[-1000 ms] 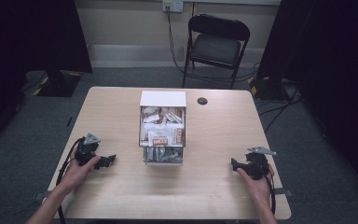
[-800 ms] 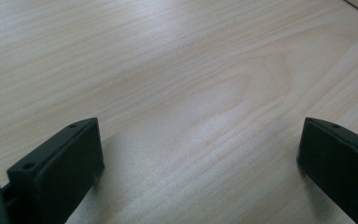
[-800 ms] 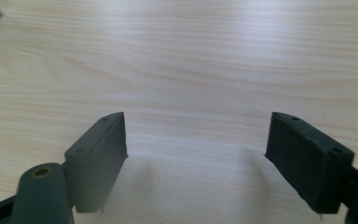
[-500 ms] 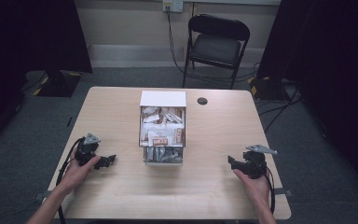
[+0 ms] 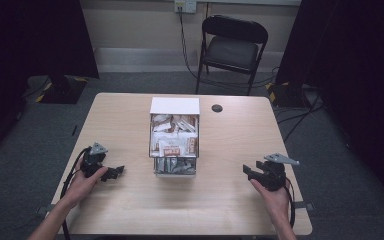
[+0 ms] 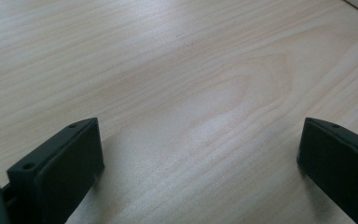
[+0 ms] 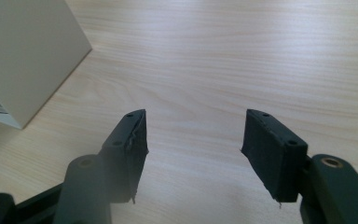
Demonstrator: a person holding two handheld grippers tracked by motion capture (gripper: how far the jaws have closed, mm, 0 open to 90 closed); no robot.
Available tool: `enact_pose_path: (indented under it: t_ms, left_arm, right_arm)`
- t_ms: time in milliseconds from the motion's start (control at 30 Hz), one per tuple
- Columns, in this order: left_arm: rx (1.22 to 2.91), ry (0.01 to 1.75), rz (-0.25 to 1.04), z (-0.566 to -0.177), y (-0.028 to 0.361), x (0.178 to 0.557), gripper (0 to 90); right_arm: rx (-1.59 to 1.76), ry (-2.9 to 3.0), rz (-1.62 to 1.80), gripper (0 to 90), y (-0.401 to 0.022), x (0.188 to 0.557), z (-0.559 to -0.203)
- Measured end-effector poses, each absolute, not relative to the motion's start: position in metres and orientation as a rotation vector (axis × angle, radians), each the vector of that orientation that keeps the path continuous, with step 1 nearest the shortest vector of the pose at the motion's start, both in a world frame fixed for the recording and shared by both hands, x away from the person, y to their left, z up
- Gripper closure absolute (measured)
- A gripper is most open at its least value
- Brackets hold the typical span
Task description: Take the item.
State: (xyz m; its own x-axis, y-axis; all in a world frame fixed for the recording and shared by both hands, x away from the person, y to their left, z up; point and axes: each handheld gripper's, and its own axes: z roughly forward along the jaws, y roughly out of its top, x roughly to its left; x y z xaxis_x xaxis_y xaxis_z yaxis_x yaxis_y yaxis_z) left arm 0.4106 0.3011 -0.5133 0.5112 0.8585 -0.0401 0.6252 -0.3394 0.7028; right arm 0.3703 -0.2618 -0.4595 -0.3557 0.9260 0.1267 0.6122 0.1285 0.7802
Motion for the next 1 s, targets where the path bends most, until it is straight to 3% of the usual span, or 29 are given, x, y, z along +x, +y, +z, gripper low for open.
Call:
enact_pose_path:
  t_ms: [1000]
  left_arm:
    - [2.084, 1.21, 0.448, -0.513, 0.301, 0.411, 0.0]
  right_arm:
    - [1.355, 2.052, 1.327, 44.4, -0.241, 0.361, -0.387]
